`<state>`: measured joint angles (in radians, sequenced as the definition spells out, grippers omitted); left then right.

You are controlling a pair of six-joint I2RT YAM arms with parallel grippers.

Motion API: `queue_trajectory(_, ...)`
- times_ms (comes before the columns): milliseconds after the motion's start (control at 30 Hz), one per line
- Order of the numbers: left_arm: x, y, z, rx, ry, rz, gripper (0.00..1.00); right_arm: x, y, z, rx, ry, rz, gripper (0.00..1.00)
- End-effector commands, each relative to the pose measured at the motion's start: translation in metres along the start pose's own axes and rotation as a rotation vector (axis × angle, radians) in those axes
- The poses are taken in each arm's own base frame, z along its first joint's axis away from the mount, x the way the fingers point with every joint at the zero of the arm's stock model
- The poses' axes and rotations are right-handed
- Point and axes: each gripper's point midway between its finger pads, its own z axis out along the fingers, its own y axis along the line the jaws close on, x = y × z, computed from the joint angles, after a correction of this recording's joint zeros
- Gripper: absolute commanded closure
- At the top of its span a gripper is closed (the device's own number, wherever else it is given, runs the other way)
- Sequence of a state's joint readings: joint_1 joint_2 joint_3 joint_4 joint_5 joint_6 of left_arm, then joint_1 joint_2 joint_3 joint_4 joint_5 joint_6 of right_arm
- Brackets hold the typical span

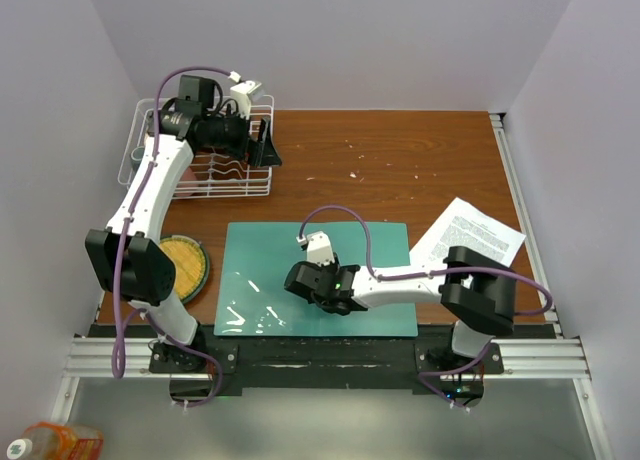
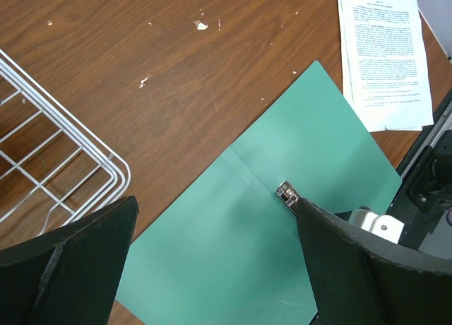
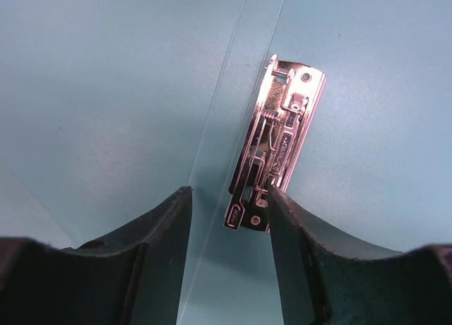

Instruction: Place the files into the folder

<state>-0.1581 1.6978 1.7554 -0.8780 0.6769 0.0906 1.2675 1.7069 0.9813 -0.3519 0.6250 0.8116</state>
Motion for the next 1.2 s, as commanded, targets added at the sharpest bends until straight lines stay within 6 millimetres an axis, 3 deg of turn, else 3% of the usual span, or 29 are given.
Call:
queue_trajectory(0,-0.010,-0.010,-0.013,0.007,-0.045,0.051,0.00,-0.003,0.004,0.005,-0.004,-0.019,0.052,0.53)
queue_trajectory(433,-0.002,-0.007,-0.008,0.009,-0.034,0.045,0.00,-0.026,0.016,0.026,0.040,-0.064,0.092,0.68)
queue_trajectory(867,0.007,-0.002,0.001,0.015,-0.016,0.029,0.00,-0.045,-0.006,0.042,0.116,-0.090,0.130,0.68)
queue_trajectory(967,0.008,-0.001,0.002,0.012,-0.014,0.028,0.00,-0.055,-0.003,0.042,0.095,-0.099,0.141,0.61)
queue_trajectory(1100,0.009,-0.002,0.002,0.020,-0.012,0.029,0.00,-0.067,0.010,0.033,0.033,-0.100,0.177,0.38)
queue_trajectory(1133,0.010,-0.003,0.004,0.027,-0.010,0.025,0.00,-0.072,0.012,0.028,0.019,-0.101,0.190,0.27)
queue_trajectory(1167,0.010,-0.004,0.005,0.033,-0.010,0.022,0.00,-0.076,0.014,0.023,0.009,-0.102,0.204,0.21)
